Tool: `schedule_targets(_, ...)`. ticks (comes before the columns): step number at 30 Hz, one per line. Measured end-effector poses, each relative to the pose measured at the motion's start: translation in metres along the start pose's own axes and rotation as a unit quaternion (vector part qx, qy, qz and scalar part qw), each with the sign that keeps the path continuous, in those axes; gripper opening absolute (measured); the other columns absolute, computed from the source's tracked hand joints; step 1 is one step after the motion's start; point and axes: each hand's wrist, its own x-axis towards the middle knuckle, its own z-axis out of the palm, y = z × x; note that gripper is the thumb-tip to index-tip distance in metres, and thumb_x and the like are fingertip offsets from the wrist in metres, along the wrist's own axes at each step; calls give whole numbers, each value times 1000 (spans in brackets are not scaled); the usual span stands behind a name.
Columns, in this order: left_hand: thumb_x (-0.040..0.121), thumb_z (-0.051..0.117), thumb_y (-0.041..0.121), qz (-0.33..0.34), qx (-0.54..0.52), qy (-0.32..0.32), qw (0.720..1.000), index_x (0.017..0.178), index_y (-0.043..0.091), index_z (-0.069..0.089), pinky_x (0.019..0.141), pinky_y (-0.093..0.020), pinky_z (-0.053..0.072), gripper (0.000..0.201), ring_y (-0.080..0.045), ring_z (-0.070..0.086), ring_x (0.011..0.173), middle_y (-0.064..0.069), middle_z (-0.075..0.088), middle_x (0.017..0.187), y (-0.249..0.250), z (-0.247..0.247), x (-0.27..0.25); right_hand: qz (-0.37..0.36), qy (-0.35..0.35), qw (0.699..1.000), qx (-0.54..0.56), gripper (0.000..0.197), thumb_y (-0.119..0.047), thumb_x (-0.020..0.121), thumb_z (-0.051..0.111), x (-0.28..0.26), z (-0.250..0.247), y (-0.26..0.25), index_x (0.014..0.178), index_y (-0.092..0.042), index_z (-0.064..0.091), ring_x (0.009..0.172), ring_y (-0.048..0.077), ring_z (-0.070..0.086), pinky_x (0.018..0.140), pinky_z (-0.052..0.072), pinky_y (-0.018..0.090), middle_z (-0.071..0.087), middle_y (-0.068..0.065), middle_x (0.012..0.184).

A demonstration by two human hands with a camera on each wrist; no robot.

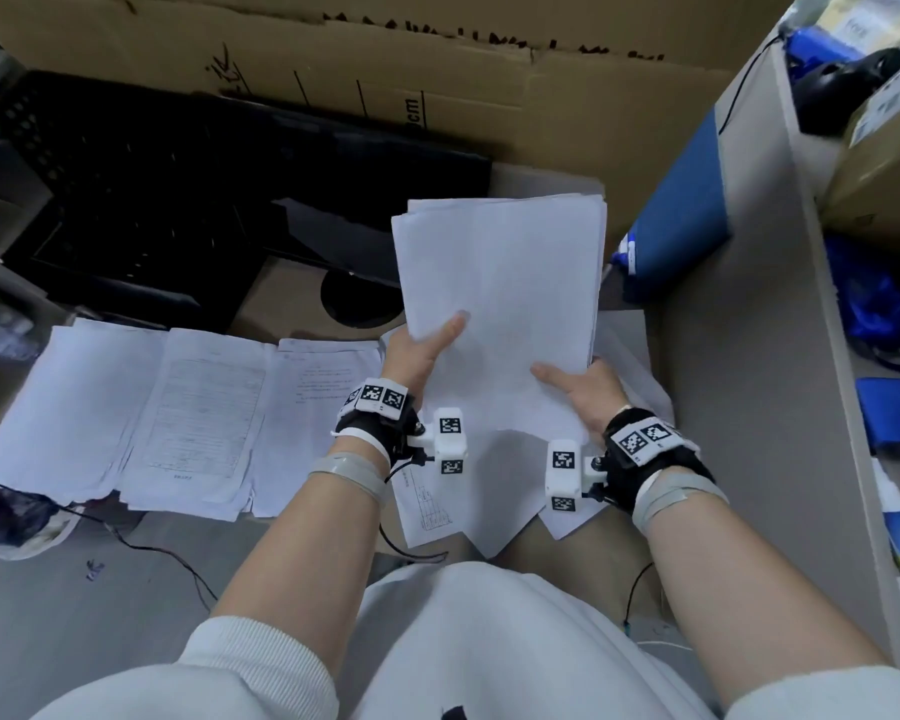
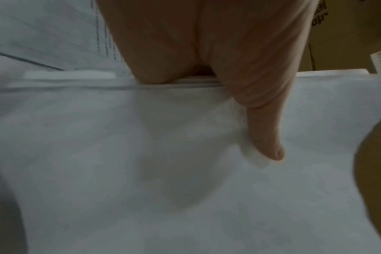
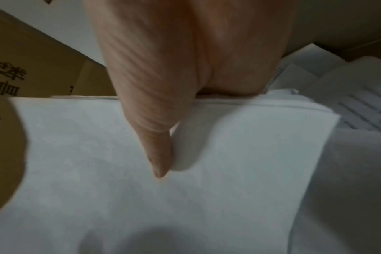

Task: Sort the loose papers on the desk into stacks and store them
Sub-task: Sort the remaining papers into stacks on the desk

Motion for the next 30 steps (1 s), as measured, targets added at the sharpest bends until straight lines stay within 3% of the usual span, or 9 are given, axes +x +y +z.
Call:
schedule_targets(5, 73, 74, 7, 1, 95, 19, 995, 112, 11, 65, 101, -56, 50, 41, -31, 68, 106, -14, 71, 113, -25, -19, 0, -21, 21, 998, -51, 17, -25, 92, 68, -5, 29, 8, 98, -9, 70, 92, 22, 69, 84, 56, 35, 74, 3, 97)
schedule_targets(8, 68, 63, 5, 98, 124, 59, 986, 152, 24, 27, 115, -48, 39, 94, -24, 52, 133, -8, 49, 148, -36, -33, -5, -45, 6, 995, -90, 26, -29, 98, 54, -5, 52, 12, 103, -6, 65, 95, 24, 62, 97, 48, 46, 68, 6, 100)
schedule_targets(11, 72, 46, -12, 170, 167, 79, 968, 153, 51, -7, 123, -38, 23, 116, -18, 26, 151, 4, 17, 166, -27, -44, -20, -57, -29, 992, -105, 28, -24, 103, 42, -10, 77, 9, 120, -11, 60, 111, 26, 58, 105, 43, 40, 65, 8, 118)
schedule_targets(14, 79, 43, -14, 166, 227, 82, 956, 156, 41, 23, 118, -26, 29, 96, -12, 26, 150, 3, 27, 163, -15, -62, -31, -95, -87, 987, -94, 35, -27, 98, 40, -13, 105, 6, 125, -17, 60, 113, 20, 60, 107, 44, 42, 66, 0, 121)
schedule_targets(17, 96, 61, 27, 48, 157, 69, 984, 126, 22, 69, 97, -31, 47, 32, -12, 54, 126, 7, 62, 133, -6, -77, -57, -122, -202, 970, -61, 43, -24, 102, 39, -27, 138, 3, 145, -27, 47, 131, 7, 47, 115, 34, 33, 51, -11, 143)
schedule_targets(20, 78, 70, 66, -2, 70, 112, 991, 100, 17, 77, 84, -36, 51, 55, -18, 68, 102, 0, 73, 108, -10, -97, -72, -182, -320, 914, -170, 74, -32, 93, 56, -37, 173, 9, 154, -44, 17, 149, 10, 18, 123, 17, 42, 18, -11, 162)
schedule_targets(23, 59, 76, 79, 54, 116, 214, 968, 83, 9, 64, 72, -43, 49, 75, -26, 64, 77, -14, 66, 83, -23, -124, -82, -172, -354, 876, -279, 102, -56, 67, 69, -48, 195, 17, 150, -56, 10, 152, 26, 13, 120, 19, 56, 13, 2, 164)
schedule_targets(27, 62, 74, 75, 93, 86, 241, 962, 83, -7, 66, 73, -47, 48, 85, -27, 57, 73, -19, 61, 77, -40, -162, -89, -171, -409, 866, -230, 101, -46, 71, 73, -65, 208, 14, 154, -46, 16, 152, 16, 12, 124, 17, 46, 10, -2, 166)
schedule_targets(30, 68, 72, 76, 64, 47, 238, 968, 94, -10, 67, 90, -61, 50, 90, -30, 60, 83, -22, 65, 89, -46, -182, -92, -181, -407, 866, -228, 88, -28, 85, 75, -67, 217, 12, 156, -35, 24, 149, 11, 21, 121, 18, 31, 19, -6, 164)
